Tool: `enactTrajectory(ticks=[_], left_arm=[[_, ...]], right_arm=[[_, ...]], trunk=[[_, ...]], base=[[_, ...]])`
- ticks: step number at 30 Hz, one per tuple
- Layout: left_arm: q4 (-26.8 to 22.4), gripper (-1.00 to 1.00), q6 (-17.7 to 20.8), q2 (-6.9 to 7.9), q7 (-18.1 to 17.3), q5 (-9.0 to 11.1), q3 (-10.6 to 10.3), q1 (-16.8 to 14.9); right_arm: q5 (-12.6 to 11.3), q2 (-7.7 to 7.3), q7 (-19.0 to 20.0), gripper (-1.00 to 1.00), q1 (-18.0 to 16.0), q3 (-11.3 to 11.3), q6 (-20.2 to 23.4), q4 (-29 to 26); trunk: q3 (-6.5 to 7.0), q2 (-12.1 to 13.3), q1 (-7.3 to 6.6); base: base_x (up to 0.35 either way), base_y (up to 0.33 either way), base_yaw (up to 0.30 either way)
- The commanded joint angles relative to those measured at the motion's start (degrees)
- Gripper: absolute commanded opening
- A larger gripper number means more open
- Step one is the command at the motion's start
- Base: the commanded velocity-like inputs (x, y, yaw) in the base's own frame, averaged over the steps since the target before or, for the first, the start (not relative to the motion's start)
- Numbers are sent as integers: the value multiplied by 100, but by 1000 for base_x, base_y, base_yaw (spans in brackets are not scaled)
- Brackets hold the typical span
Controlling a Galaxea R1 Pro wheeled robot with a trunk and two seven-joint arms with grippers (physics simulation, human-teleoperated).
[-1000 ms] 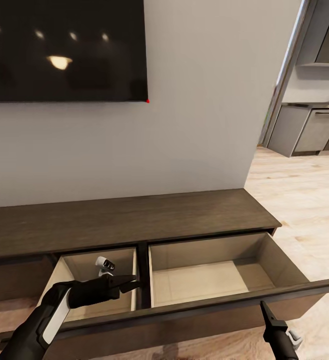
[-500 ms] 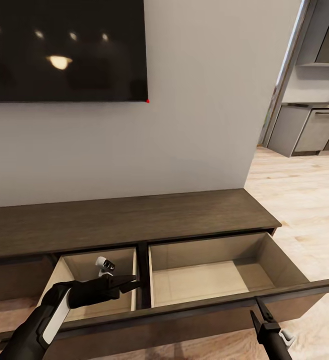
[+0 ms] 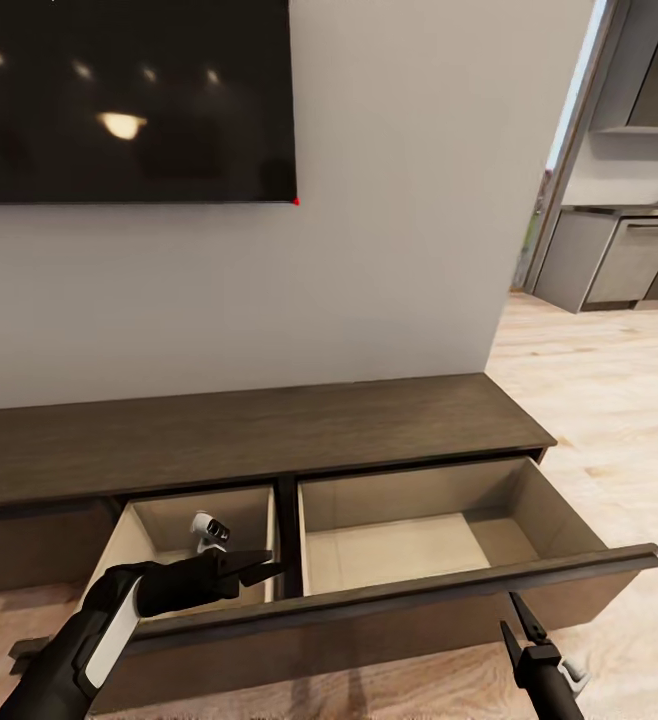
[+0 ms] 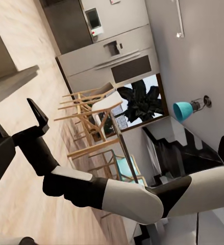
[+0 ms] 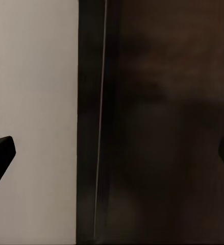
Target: Place each of the two pumpkins and all three candles from the living room inside a cabinet in the living room (use any cabinet), then make sure every cabinet is closed, and position the cauldron so it is next to a table in the living room.
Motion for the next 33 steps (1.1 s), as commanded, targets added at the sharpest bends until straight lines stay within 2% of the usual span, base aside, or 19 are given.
enactTrajectory(ticks=[1,15,21,26,31,33], left_arm=[[1,100,60,5,-7,21,-12,-2],[3,100,64,5,-7,26,-12,-1],[56,100,63,22,-15,55,-4,-2],[87,100,58,26,-9,186,-4,-2],[88,100,57,24,-8,201,-4,-1],[88,100,57,23,-7,202,-4,-1]], right_arm=[[-40,0,14,100,-3,-6,62,4],[16,-13,-66,100,-3,28,210,5],[18,-17,-53,100,-3,44,991,4],[4,-17,-71,100,-3,47,1124,14],[-4,-17,-164,100,-3,47,1152,27],[-7,-17,-316,100,-3,47,1213,29]], trunk=[[-5,-2,-3],[-5,-2,-3],[-5,-2,-3],[-5,-2,-3],[106,5,-16],[150,7,-21]], base=[[-133,0,0],[-71,0,0],[-2,0,0],[0,0,0],[0,0,0],[0,0,0]])
